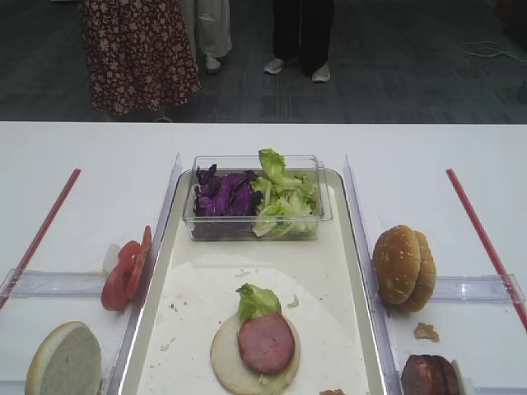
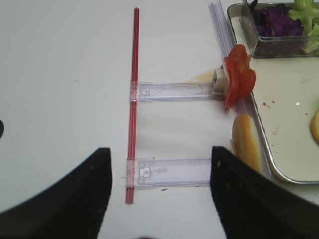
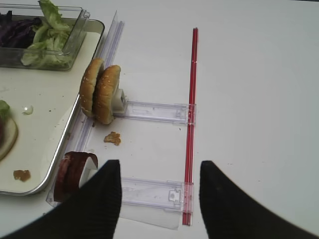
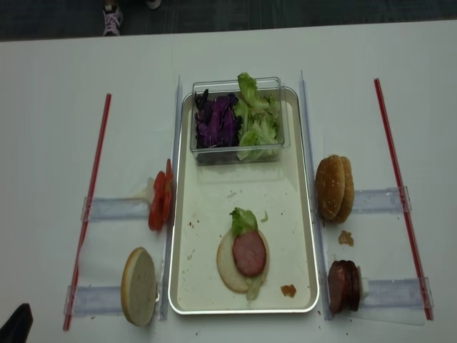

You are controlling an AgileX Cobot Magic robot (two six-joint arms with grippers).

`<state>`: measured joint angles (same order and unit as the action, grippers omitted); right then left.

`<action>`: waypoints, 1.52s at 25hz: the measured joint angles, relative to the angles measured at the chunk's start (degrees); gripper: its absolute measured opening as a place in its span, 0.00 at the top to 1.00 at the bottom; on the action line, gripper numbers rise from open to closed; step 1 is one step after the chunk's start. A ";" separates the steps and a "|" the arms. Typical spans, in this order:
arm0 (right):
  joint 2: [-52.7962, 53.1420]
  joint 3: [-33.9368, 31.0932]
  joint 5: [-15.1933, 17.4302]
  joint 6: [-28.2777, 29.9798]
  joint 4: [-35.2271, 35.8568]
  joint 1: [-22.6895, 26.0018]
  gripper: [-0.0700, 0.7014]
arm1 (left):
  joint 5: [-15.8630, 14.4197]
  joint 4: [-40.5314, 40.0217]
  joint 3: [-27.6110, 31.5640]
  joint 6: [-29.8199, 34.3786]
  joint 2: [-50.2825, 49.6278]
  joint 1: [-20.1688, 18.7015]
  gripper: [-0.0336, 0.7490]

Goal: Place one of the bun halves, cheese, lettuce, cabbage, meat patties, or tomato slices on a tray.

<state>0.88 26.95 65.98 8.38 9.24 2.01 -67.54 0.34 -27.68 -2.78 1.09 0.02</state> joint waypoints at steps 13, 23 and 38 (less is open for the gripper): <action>0.00 0.00 0.00 -0.07 0.00 0.00 0.41 | 0.00 0.00 0.00 0.00 0.00 0.00 0.43; 0.00 0.00 0.00 -0.07 -0.10 0.00 0.41 | 0.00 0.00 0.00 0.00 0.00 0.00 0.43; 0.00 0.00 0.00 -0.07 -0.10 0.00 0.41 | 0.00 0.00 0.00 0.00 0.00 0.00 0.43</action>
<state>0.88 26.95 65.98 8.31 9.14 2.01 -67.54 0.34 -27.68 -2.78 1.09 0.02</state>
